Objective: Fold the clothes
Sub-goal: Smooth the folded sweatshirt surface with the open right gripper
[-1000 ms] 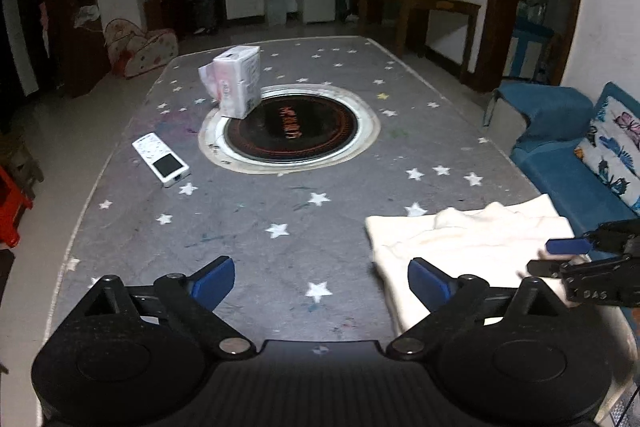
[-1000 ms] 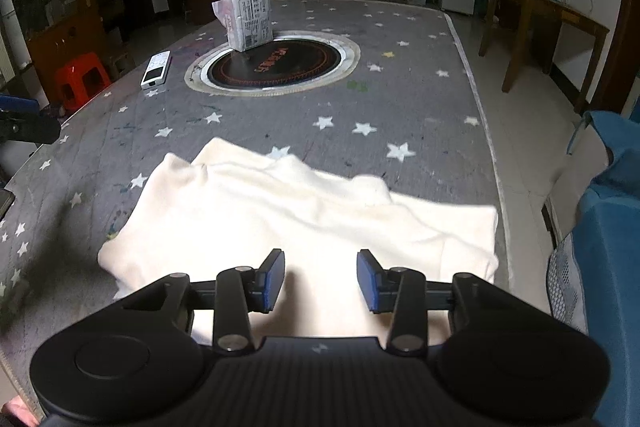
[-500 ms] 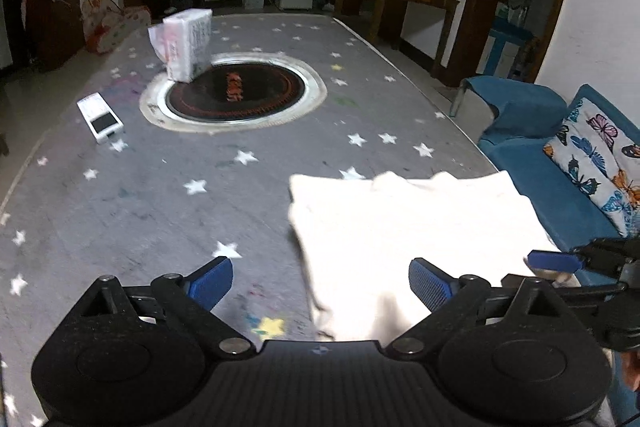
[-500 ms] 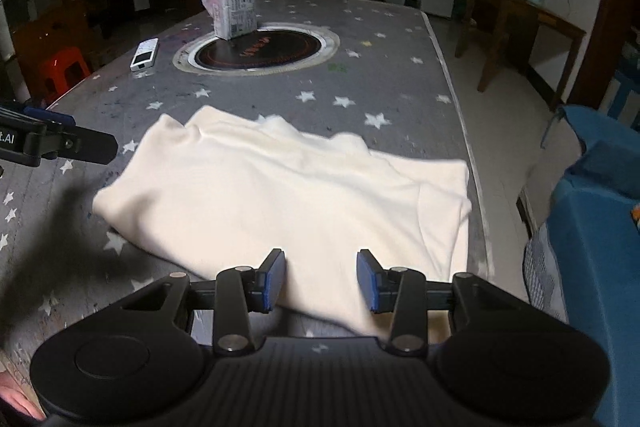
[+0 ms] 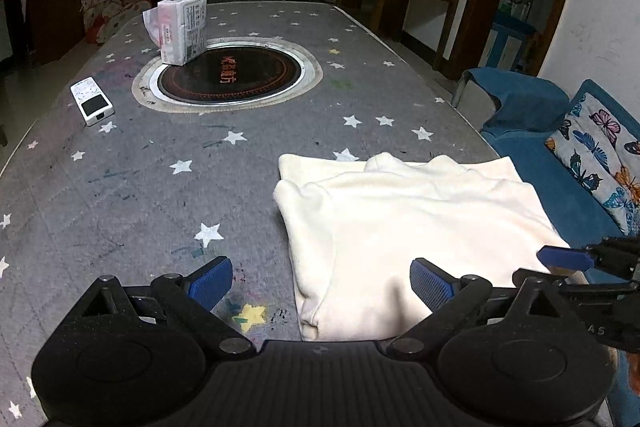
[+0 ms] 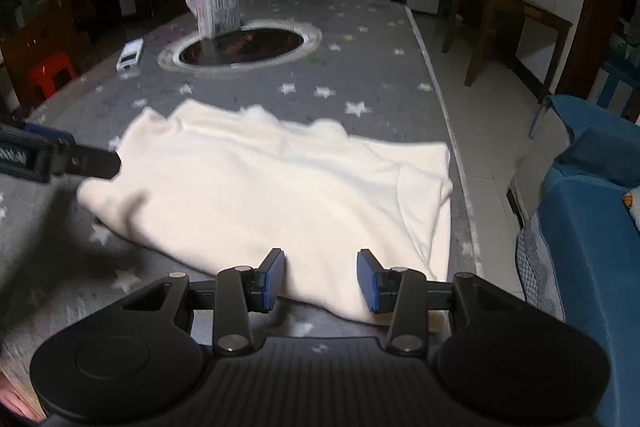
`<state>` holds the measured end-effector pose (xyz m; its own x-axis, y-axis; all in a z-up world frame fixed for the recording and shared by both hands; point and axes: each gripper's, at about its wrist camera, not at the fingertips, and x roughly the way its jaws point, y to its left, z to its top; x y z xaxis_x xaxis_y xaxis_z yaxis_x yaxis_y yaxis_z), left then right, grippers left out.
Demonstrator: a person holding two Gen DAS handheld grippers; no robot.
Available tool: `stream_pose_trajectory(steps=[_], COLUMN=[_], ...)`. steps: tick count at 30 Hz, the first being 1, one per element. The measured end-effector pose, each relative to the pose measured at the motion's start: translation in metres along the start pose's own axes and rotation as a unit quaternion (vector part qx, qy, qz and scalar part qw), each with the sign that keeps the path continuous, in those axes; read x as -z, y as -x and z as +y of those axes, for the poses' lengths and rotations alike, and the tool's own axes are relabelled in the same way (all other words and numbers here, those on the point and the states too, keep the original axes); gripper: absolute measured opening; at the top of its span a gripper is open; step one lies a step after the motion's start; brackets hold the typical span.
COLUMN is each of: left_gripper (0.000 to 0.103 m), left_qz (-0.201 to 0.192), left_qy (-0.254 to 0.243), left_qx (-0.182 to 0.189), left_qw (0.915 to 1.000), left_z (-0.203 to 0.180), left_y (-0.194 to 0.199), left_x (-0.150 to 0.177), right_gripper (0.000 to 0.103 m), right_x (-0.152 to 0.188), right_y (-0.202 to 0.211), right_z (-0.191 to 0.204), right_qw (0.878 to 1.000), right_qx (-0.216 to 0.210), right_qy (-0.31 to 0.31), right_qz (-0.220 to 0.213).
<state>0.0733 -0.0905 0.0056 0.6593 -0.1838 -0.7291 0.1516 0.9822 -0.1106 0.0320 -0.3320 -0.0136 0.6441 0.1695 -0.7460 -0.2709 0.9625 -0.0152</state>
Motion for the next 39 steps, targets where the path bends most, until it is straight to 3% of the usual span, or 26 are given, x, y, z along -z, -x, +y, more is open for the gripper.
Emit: stream_pose_trajectory(steps=[9,16,22,31,39], left_gripper=[0.103,0.103,0.103,0.103,0.103], left_qz=[-0.01,-0.022,-0.026,0.002,0.021], left_qy=[0.005,-0.013,-0.026,-0.025,-0.016], left_qx=[-0.011,-0.008,0.002,0.025,0.025], left_qw=[0.9999,0.9996,0.9993,0.9994,0.9993], left_z=[0.003,-0.003,-0.008,-0.012,-0.007], left_y=[-0.003,-0.001,-0.003,-0.016,-0.028], left_x=[0.002,0.004,0.003,-0.001,-0.001], right_gripper=[0.041,0.04,0.04,0.039,0.039], right_x=[-0.007,-0.001,-0.02,-0.029,-0.052], right_y=[0.012,0.002,0.005,-0.03,-0.033], right_z=[-0.012,-0.023,-0.029,-0.039,-0.032], right_qw=[1.0,1.0,1.0,1.0,1.0], right_qx=[0.006,0.007,0.001,0.01,-0.001], right_qy=[-0.01,-0.021,-0.018,-0.018,0.001], right_qz=[-0.02,-0.005,-0.017,0.018,0.008])
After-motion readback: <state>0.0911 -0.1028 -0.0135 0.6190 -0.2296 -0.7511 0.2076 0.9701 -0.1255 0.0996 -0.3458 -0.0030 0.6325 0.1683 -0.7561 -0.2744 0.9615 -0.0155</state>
